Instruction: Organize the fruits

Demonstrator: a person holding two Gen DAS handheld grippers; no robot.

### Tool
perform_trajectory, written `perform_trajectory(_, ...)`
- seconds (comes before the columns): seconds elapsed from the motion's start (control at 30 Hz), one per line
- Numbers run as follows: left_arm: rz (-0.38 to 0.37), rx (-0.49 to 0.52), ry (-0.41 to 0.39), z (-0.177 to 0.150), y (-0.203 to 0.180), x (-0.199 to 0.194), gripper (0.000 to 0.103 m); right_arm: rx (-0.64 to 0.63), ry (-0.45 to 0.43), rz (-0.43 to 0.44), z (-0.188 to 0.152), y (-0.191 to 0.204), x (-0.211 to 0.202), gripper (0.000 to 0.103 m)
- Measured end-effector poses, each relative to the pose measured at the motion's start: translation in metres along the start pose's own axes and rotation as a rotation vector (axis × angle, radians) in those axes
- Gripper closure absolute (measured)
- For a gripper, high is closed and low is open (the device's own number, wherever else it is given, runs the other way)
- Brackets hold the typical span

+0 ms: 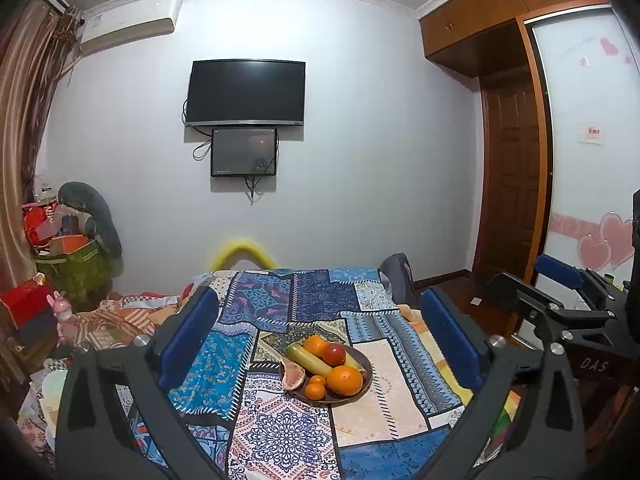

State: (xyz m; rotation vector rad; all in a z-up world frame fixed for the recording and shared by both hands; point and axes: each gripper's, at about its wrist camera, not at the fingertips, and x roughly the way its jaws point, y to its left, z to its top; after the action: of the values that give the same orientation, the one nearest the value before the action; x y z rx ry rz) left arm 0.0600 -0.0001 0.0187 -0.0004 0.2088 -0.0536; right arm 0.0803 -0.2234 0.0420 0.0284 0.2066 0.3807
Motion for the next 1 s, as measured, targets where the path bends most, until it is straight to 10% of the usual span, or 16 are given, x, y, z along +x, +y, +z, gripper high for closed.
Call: perform_trajectory(1.0,-0.024,-0.007,0.004,0.0006,0.001,-0.0017,0.0,-0.005,-0.013,-0.009,0.0059,-0.0035,-0.0083,0.0)
